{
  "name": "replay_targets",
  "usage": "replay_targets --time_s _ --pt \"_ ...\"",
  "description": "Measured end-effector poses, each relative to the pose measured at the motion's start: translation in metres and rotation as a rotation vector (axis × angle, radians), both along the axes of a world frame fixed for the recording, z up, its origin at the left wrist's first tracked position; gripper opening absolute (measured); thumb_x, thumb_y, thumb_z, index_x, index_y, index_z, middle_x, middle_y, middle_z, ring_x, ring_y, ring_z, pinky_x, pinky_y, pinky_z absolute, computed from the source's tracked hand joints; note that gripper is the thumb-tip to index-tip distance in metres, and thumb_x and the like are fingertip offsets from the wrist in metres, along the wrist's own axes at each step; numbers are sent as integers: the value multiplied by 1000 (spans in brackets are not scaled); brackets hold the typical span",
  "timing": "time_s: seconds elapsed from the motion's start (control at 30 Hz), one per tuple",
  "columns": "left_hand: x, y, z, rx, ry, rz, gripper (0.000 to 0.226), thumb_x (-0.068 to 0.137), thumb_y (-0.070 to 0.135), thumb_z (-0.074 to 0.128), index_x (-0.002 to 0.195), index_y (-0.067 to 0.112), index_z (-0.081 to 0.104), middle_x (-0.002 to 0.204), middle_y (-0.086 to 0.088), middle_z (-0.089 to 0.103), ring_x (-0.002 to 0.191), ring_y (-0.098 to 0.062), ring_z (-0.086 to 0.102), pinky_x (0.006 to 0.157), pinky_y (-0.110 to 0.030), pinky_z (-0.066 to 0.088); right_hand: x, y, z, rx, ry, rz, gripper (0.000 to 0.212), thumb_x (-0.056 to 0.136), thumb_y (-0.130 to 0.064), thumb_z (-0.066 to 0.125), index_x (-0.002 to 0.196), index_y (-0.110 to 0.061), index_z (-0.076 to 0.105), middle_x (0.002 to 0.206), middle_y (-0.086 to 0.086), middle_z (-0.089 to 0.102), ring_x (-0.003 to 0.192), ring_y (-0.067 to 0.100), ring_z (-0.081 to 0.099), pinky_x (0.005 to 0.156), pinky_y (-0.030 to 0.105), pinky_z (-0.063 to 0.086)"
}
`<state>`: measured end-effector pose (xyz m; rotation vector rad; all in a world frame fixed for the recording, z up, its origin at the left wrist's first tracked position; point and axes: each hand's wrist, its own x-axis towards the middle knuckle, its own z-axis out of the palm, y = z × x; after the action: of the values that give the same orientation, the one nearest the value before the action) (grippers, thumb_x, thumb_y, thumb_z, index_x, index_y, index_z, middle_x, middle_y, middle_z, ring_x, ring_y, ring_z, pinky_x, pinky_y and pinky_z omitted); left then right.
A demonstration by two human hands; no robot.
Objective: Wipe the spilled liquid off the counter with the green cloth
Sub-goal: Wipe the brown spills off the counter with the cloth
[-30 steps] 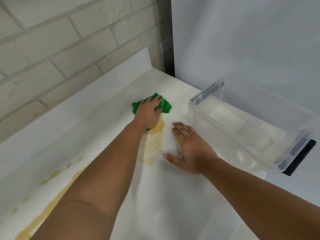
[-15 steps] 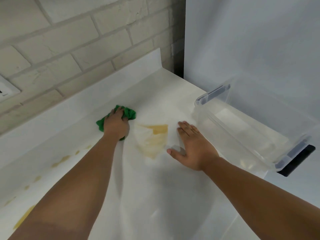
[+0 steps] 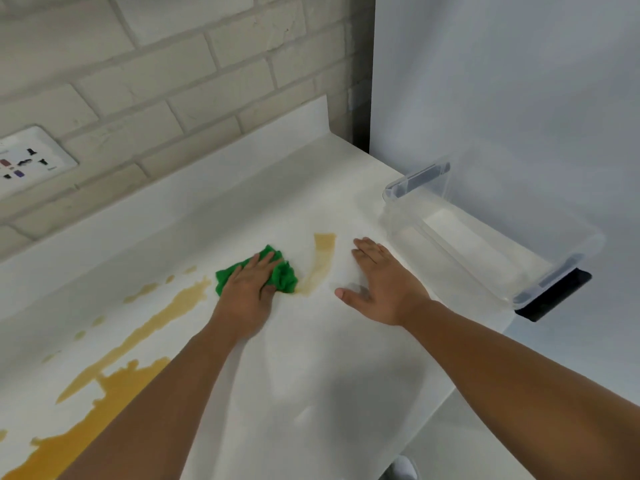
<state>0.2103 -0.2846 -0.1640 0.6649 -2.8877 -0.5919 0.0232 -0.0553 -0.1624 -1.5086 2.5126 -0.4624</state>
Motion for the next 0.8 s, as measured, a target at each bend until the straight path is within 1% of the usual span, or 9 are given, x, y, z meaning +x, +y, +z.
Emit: replay_targets --time_s 0.07,0.13,0.23,0.33,0.43,0.53,0.6,0.7,0.8 --pt "15 -16 4 -4 22 158 57 93 30 38 148 16 42 155 -3 37 147 -25 27 121 -41 19 1 8 3 10 -7 42 107 83 -85 23 153 -4 25 165 7 11 152 16 0 124 34 5" --pt "10 -27 7 -5 -10 325 51 99 24 41 149 13 39 157 -7 34 148 -27 25 121 -40 16 1 16 6 29 -23 86 108 82 -85 23 155 -6 22 166 5 6 152 14 -5 124 34 4" --pt "-17 -23 8 -14 -54 430 50 101 19 39 151 12 34 160 -8 26 149 -29 18 120 -45 13 1 19 5 66 -6 110 108 82 -85 21 156 -8 15 166 3 -1 151 12 -10 124 34 1" --pt "-35 13 4 -16 -22 385 52 101 21 41 152 17 34 161 -2 25 150 -25 14 122 -43 9 0 19 5 83 12 110 106 84 -84 22 157 -8 12 166 2 -3 151 12 -11 124 33 -2" --pt "-37 61 3 7 6 218 52 100 20 43 151 23 36 161 6 25 151 -19 12 122 -41 6 0 20 5 75 36 122 107 83 -84 19 156 -6 15 166 5 0 152 15 -8 124 35 2" --pt "-12 87 3 34 9 23 51 99 19 46 149 30 38 159 12 24 148 -9 9 121 -38 6 1 20 6 75 51 141 109 83 -85 15 156 -4 14 166 9 1 152 18 -6 124 37 5" --pt "13 89 2 55 3 -29 50 100 23 45 149 32 38 158 15 23 147 -6 9 121 -35 5 0 22 8 78 55 163 108 83 -84 16 156 -3 13 166 10 0 153 20 -6 125 38 4" --pt "40 74 1 51 -4 71 51 97 31 36 148 28 41 157 14 26 149 -12 15 122 -38 11 1 26 7 73 64 178 106 85 -82 20 156 -4 13 166 10 0 153 19 -7 124 37 1" --pt "29 55 5 29 -9 316 53 96 28 37 149 21 39 158 7 28 150 -20 18 123 -41 12 1 31 6 74 78 186 105 85 -82 20 156 -5 12 166 8 -1 152 18 -8 124 37 3"
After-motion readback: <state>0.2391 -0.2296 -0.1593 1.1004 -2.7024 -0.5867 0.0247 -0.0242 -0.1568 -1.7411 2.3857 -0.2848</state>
